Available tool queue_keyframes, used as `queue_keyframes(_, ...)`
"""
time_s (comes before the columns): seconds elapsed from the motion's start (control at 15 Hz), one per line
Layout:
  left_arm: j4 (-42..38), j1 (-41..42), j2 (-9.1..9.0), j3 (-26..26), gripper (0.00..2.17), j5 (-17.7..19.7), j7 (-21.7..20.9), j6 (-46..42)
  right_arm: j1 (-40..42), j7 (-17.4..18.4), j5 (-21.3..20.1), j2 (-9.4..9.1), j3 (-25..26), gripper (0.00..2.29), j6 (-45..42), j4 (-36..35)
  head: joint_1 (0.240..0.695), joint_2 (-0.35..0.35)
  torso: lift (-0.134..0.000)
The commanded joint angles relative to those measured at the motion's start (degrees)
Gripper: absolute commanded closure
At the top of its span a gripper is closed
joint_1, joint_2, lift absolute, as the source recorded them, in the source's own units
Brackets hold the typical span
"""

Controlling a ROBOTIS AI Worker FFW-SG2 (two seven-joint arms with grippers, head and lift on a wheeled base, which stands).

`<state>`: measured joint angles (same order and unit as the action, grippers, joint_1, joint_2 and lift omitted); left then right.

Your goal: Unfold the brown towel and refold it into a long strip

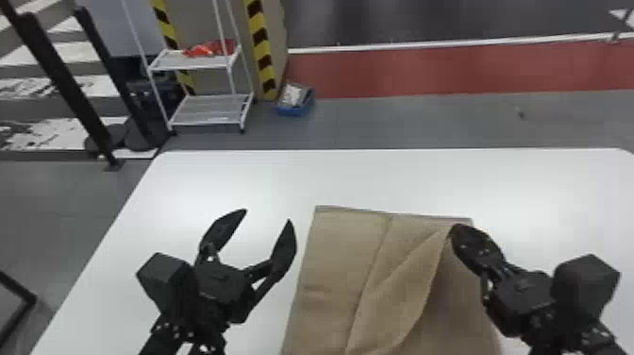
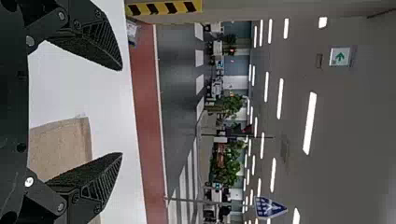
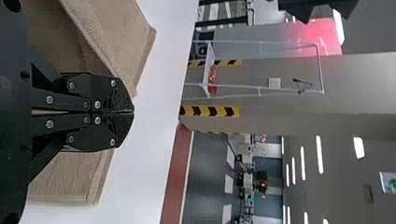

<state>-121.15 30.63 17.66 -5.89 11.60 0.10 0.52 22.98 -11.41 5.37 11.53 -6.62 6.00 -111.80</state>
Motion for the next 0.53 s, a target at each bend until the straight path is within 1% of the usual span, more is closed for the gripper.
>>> queue_keyframes(0.0, 0.83, -1.10, 0.00, -0.79, 0.27, -0.08, 0.08, 0.15, 2.68, 0.08, 5.79, 1.04, 9.25, 1.48, -0.76, -2.73, 0.695, 0.050, -0.125)
queue_keyframes(0.07, 1.10, -1.81, 0.00, -1.41, 0.27, -0.26, 0.08, 0.15, 3.74, 0.08, 8.69, 1.30, 13.12, 1.48, -0.76, -3.25, 0.695, 0.018, -0.125)
queue_keyframes(0.2, 1.80, -4.18, 0.00, -3.34, 0.26, -1.14, 0.08, 1.38, 5.49, -0.01, 11.41, 1.39, 17.96, 1.48, -1.29, -2.99, 0.695, -0.060, -0.125)
queue_keyframes(0.33, 5.05, -8.57, -0.09, -6.24, 0.22, -1.58, 0.17, 3.31, 7.16, -0.89, 11.50, 1.21, 19.19, 1.48, -3.75, -1.76, 0.695, -0.140, -0.125)
queue_keyframes(0.4, 7.86, -11.56, -0.17, -8.44, 0.19, -1.84, 0.34, 3.84, 8.22, -0.89, 10.53, 0.77, 19.36, 1.48, -5.51, -1.23, 0.695, -0.194, -0.125)
queue_keyframes(0.47, 10.59, -14.55, -0.35, -10.46, 0.19, -1.93, 0.70, 5.07, 8.75, -0.89, 9.83, 0.16, 20.24, 1.48, -6.04, -0.26, 0.695, -0.194, -0.125)
